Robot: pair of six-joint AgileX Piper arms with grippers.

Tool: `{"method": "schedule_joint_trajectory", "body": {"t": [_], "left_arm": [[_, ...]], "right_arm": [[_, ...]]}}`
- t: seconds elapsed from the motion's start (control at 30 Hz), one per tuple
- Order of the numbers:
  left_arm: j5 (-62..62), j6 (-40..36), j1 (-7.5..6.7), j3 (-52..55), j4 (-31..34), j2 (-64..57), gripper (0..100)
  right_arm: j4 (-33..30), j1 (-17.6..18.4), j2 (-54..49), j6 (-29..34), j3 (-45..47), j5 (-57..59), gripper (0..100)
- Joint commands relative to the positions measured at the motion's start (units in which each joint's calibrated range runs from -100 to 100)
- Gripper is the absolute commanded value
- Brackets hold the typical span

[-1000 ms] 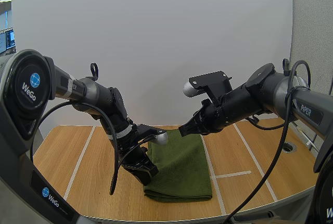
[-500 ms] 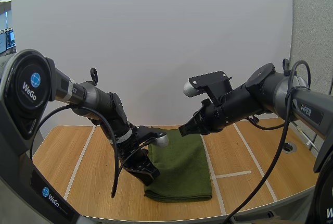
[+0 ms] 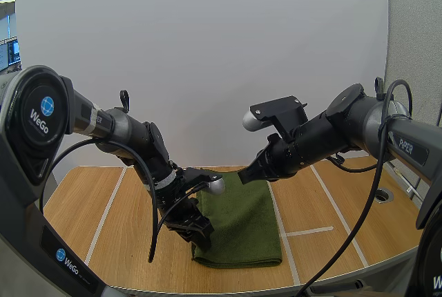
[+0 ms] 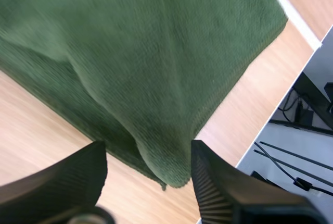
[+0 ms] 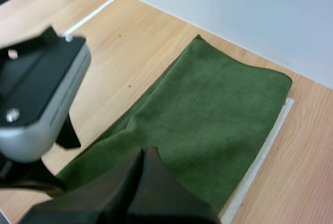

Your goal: Fold the towel

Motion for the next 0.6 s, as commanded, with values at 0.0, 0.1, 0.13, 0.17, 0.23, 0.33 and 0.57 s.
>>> {"method": "schedule_joint_trajectory", "body": {"t": [0.0,0.1,0.13,0.17,0.23,0.33,0.57], "left_arm": [[0.47,0.23,-0.15,-4.45,0.38,-2.11,80],[0.47,0.23,-0.15,-9.86,0.93,-2.62,80],[0.47,0.23,-0.15,-11.54,0.93,-2.62,78],[-0.22,0.48,-0.15,-12.78,0.93,-2.62,75],[-3.16,1.34,-0.15,-14.34,0.93,-2.62,60],[-7.84,2.96,-0.15,-14.79,0.93,-1.8,30],[-11.18,3.25,-0.15,-14.79,1.33,6.23,0]], "right_arm": [[-2.36,-0.21,-0.66,0.37,0.28,3.97,0],[-4.52,-0.21,-0.66,0.37,0.28,7.02,0],[-5.29,-0.21,-0.66,0.59,0.28,7.8,0],[-6.41,-0.21,-0.66,1.22,0.28,8.11,0],[-8.39,-0.21,-0.66,2.11,0.28,8.11,0],[-10.14,-0.21,-0.53,2.75,0.28,8.33,0],[-10.41,-0.21,-0.53,2.96,4.63,8.69,0]]}}
